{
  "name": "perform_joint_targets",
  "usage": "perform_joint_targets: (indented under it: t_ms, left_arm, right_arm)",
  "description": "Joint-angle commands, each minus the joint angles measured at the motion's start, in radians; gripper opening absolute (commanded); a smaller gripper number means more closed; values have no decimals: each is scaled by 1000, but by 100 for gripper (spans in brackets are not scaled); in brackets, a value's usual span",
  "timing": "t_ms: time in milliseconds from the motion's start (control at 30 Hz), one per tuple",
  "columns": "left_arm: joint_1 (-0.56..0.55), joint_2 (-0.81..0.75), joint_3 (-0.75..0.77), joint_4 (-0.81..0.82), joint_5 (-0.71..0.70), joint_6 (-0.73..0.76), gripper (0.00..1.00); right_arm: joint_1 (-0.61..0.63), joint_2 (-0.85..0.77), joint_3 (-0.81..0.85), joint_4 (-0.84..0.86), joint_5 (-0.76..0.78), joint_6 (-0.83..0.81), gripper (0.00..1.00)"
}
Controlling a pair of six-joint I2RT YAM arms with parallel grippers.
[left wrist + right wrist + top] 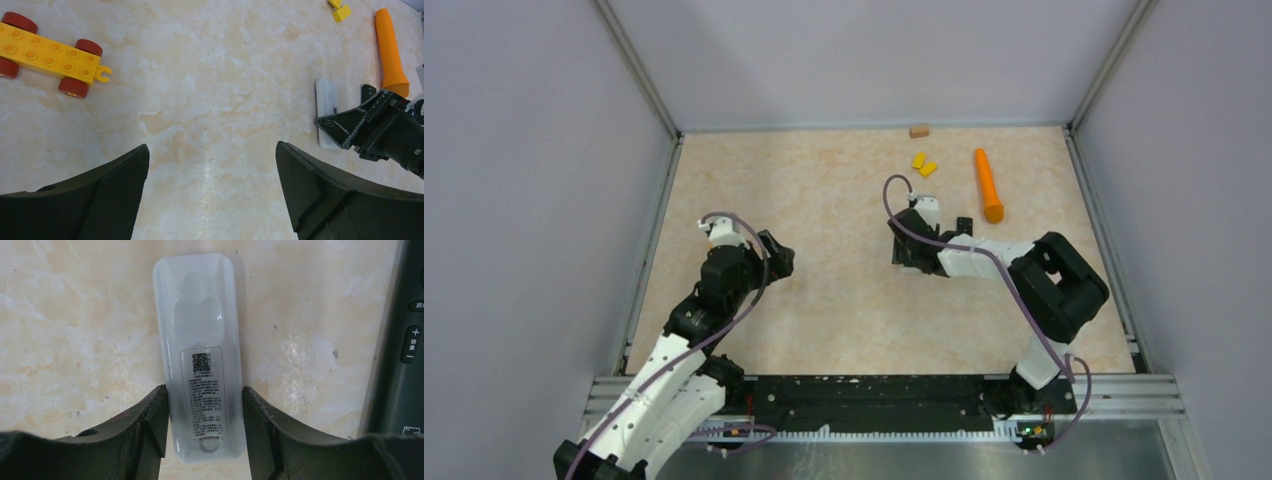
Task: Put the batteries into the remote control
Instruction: Move the remote control to the center of the board, then reset both arms
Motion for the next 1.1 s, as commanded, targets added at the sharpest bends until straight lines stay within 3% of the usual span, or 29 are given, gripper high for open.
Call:
perform_joint_targets:
  t_ms: [0,167,233,500,633,800,867,1067]
  left_arm:
    - [3,10,51,9,51,28,99]
    - [4,15,79,-21,67,35,99]
    - [4,20,100,-45,77,38,99]
    - [3,21,188,-137,93,76,99]
    - [3,-8,246,-199,36,88,99]
    - [3,-64,328,-263,3,127,99]
    - [3,-83,372,-307,-15,141,99]
    - [3,-145,454,-370,-48,179,99]
  right_arm:
    - [-32,33,57,17,58,-12,43]
    - [-37,-8,71,3,10,-47,76]
    - [-37,-48,64,-11,-4,-52,84]
    - [-38,-387,-26,-90,-11,-109,87]
    - [-38,-638,-73,-211,129,-147,86]
    - [-38,-1040,-139,-240,286,-265,86]
    - [-38,-1172,-132,-264,353,-284,91]
    - [-38,-1372,-43,-396,492,-257,94]
